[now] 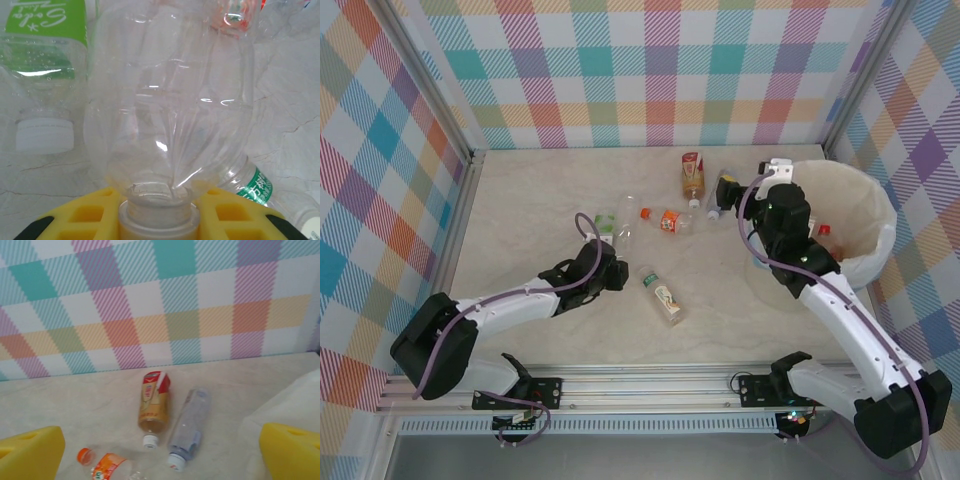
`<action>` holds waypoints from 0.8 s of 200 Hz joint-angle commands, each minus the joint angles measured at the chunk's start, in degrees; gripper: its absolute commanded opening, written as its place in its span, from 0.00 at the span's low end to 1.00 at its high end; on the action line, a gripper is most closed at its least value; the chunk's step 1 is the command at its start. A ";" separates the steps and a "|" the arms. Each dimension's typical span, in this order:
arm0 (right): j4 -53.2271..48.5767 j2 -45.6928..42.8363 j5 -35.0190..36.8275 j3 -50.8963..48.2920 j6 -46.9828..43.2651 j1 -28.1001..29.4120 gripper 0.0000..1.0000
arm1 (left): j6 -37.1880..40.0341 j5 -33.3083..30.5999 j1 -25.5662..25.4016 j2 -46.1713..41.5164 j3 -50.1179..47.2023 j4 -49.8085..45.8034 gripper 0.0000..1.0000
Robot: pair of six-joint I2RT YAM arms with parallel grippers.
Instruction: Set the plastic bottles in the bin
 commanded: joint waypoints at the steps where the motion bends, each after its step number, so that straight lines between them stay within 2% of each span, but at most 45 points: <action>1: -9.55 -0.47 5.92 -0.43 0.52 -1.63 1.00 | -0.73 -1.62 -0.57 -2.24 -0.38 0.08 0.00; 59: -13.54 -2.41 6.36 0.77 -2.81 -11.11 1.00 | -0.83 -1.07 -0.37 -5.16 -0.71 0.17 0.00; 119: -16.91 2.44 7.96 6.10 -6.88 -17.75 1.00 | -0.44 0.89 0.34 -7.50 -0.62 0.84 0.00; 160: -20.04 5.57 3.98 12.27 -8.32 -19.06 1.00 | 0.04 2.87 0.93 -9.21 -0.58 1.03 0.00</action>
